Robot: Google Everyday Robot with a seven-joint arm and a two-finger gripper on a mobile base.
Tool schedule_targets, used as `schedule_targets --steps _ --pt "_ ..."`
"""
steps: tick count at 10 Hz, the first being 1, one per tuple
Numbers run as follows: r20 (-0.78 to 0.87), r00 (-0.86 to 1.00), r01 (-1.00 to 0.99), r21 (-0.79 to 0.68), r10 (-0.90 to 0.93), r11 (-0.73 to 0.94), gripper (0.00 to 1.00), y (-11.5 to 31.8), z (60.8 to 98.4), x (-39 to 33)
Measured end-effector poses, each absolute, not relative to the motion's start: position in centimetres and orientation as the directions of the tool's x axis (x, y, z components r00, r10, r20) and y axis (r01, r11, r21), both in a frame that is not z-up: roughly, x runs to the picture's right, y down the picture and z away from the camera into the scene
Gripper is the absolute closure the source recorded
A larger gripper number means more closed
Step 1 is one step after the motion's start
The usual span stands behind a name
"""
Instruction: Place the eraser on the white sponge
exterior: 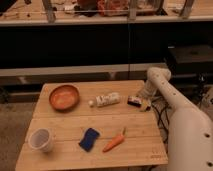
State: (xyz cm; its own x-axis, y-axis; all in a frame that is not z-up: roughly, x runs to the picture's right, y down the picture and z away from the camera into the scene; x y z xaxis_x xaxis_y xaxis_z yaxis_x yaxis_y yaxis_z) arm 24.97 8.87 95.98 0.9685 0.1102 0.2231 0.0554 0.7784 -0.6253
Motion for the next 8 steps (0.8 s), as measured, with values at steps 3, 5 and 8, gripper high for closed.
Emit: schedule_targets --steps 3,5,8 --pt "0.227 0.968 0.061 -0.631 0.109 0.773 0.84 8.80 95.62 25.07" --pt "0.226 0.968 0.063 -0.630 0.105 0.774 0.99 8.60 95.54 25.03" --pt "0.239 0.966 0.074 -0.630 0.102 0.773 1.00 8.51 95.82 24.76"
